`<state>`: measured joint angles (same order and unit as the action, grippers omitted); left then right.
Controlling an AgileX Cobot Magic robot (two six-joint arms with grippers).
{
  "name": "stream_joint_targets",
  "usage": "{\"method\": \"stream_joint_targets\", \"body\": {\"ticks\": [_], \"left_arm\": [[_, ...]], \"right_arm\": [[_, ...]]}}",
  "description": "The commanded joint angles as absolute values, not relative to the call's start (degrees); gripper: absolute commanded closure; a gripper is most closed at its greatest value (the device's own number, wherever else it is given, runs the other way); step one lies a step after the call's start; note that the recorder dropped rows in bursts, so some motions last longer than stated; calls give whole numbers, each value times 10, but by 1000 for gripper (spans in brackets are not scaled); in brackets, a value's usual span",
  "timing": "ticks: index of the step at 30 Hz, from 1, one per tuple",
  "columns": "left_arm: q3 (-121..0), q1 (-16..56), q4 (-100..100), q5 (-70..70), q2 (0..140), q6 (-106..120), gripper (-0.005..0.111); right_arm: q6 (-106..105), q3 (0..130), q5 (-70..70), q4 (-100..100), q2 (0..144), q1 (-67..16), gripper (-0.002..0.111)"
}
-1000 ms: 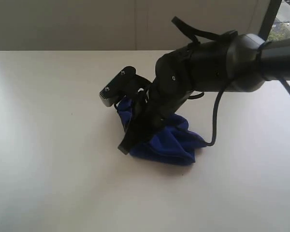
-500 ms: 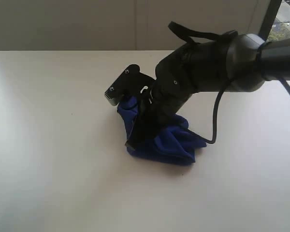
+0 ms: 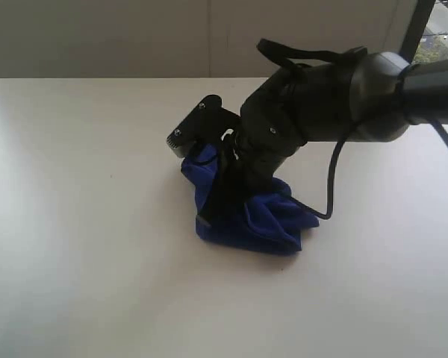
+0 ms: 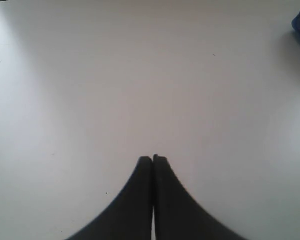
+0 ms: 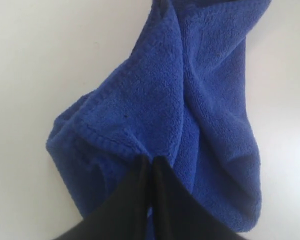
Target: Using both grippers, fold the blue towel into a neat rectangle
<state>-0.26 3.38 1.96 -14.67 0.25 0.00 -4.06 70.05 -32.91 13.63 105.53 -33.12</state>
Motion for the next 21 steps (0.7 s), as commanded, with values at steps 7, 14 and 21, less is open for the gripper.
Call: {"method": "stream_joint_targets", "body": {"ticks": [7,14,21], "left_arm": [[0,34,21,-146,0,0,107],[0,34,21,-146,0,0,107],[0,34,21,-146,0,0,107]], "right_arm": [[64,702,-331,173,1026,-319,108],[84,702,-366,178,966,-280,108],[84,694,-423,179,951,-226,108]]}}
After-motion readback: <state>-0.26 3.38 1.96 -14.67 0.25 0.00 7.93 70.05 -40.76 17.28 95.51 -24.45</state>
